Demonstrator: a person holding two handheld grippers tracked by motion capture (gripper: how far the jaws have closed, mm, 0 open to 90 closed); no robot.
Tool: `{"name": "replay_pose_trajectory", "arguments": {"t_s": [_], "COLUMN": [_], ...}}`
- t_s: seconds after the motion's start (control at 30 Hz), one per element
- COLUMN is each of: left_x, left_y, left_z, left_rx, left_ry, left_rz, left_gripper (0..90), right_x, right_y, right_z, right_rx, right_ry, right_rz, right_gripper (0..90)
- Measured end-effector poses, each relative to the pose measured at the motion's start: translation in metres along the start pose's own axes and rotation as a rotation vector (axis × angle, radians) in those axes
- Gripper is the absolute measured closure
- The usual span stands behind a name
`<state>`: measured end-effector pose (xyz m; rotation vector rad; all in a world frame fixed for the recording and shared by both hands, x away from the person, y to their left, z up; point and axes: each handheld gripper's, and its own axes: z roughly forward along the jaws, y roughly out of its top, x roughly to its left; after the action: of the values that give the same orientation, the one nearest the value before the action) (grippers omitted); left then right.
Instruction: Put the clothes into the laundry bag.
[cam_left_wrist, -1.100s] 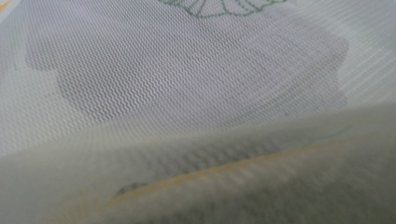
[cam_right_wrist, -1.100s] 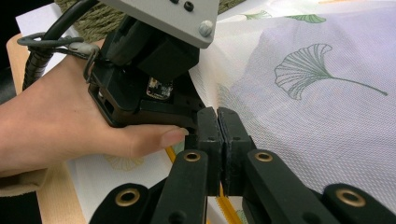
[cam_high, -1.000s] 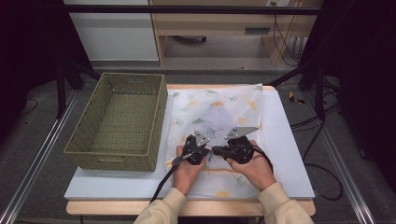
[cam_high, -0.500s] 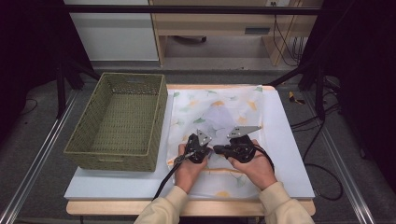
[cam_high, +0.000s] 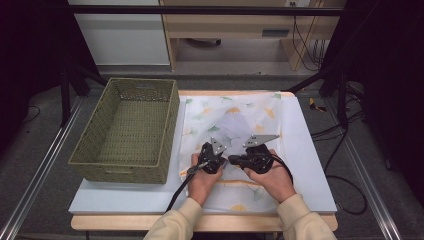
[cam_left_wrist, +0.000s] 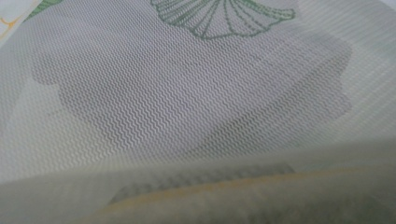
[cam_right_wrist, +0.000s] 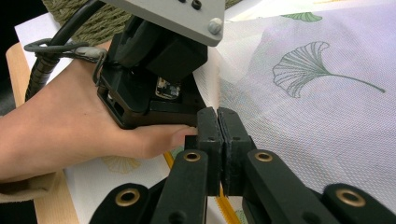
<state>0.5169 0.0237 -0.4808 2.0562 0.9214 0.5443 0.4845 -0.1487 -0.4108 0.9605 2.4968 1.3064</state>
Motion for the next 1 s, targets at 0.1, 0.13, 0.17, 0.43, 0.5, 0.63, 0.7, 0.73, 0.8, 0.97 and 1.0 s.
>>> {"name": "replay_pose_trajectory", "arguments": {"t_s": [0.1,0.13,0.17,0.43,0.5,0.63,0.7,0.73,0.8,0.97,1.0], "left_x": [0.0,-0.0002,-0.0006,-0.0028,-0.0027,-0.0019,-0.0018,-0.0017,-0.0022,-0.0021,-0.0021], "left_y": [0.0014,0.0017,0.0019,0.0058,0.0058,0.0055,0.0068,0.0071,0.0072,0.0073,0.0073], "left_z": [0.0008,0.001,0.0016,0.0057,0.0055,0.0065,0.0059,0.0049,0.0039,0.0011,0.0011], "left_rx": [0.0,-0.003,-0.009,-0.009,-0.012,-0.014,-0.009,-0.012,-0.023,-0.028,-0.028], "left_ry": [0.001,0.003,0.004,0.014,0.018,0.018,0.019,0.018,0.018,0.019,0.019], "left_rz": [-0.001,0.001,-0.001,0.002,0.006,0.007,0.002,0.003,0.004,0.001,0.001], "left_gripper": [90.0,90.0,90.0,90.0,90.0,90.0,90.0,90.0,90.0,90.0,90.0], "right_x": [-0.0005,-0.0006,-0.0008,-0.0014,-0.0022,-0.0032,-0.0028,-0.0029,-0.0034,-0.003,-0.003], "right_y": [0.0001,0.0,-0.0001,-0.0008,-0.0007,-0.0005,-0.0002,0.0,0.0005,0.0018,0.0018], "right_z": [-0.0001,-0.0004,-0.0007,-0.0029,-0.0029,-0.0023,-0.0024,-0.0025,-0.0032,-0.0044,-0.0044], "right_rx": [-0.001,0.001,-0.001,0.006,0.006,0.003,0.003,0.005,0.003,0.002,0.002], "right_ry": [-0.002,-0.003,-0.003,-0.008,-0.008,-0.007,-0.006,-0.007,-0.008,-0.008,-0.008], "right_rz": [0.0,0.002,0.0,0.006,0.003,0.008,0.008,0.008,0.01,0.007,0.007], "right_gripper": [89.1,89.1,89.2,89.1,89.1,89.1,89.2,89.1,89.1,89.1,89.1]}}
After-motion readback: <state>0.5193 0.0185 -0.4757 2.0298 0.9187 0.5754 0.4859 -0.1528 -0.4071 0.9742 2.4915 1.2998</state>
